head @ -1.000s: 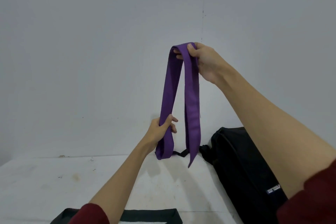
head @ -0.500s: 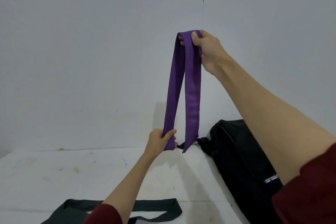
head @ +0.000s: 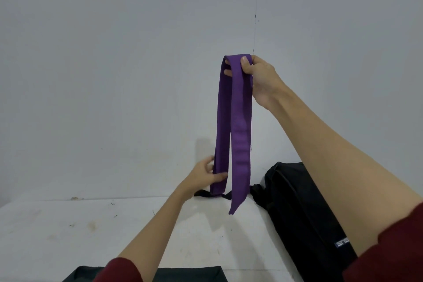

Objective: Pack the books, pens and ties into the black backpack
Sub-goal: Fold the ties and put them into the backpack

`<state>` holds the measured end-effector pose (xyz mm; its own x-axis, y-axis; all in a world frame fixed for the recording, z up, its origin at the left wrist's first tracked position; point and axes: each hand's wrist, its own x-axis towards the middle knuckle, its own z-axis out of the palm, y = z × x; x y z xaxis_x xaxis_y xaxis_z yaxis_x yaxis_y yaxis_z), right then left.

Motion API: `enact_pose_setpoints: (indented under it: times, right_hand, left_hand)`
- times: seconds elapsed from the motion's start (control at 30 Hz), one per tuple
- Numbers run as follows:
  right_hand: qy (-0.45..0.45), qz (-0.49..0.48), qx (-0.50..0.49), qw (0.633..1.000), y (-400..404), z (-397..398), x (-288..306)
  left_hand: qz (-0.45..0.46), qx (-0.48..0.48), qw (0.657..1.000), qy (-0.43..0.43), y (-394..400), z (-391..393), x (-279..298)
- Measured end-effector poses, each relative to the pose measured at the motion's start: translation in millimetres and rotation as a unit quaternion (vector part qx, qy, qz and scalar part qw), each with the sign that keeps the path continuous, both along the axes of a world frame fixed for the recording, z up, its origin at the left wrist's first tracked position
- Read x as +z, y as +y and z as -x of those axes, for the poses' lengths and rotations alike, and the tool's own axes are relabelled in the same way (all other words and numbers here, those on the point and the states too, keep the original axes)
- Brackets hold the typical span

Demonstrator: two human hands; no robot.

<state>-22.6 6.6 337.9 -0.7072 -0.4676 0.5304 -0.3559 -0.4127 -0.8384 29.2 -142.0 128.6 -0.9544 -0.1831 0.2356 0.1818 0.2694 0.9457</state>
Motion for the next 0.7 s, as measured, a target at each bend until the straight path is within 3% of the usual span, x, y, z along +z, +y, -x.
enact_pose_setpoints:
  times: [0.27,0.5,0.7]
  right_hand:
    - [-0.004,-0.059,0.106,0.993,-1,-11,-12]
    - [0.021,-0.173,0.093,0.980,2,-8,-20]
    - [-0.012,-0.186,0.045,0.981,0,-6,-32]
  left_hand:
    - [-0.127,-0.037,0.978,0.160,18,-10,139]
    - [-0.159,-0.046,0.982,0.095,16,-22,157]
    - [-0.183,-0.021,0.981,0.060,9,-27,158]
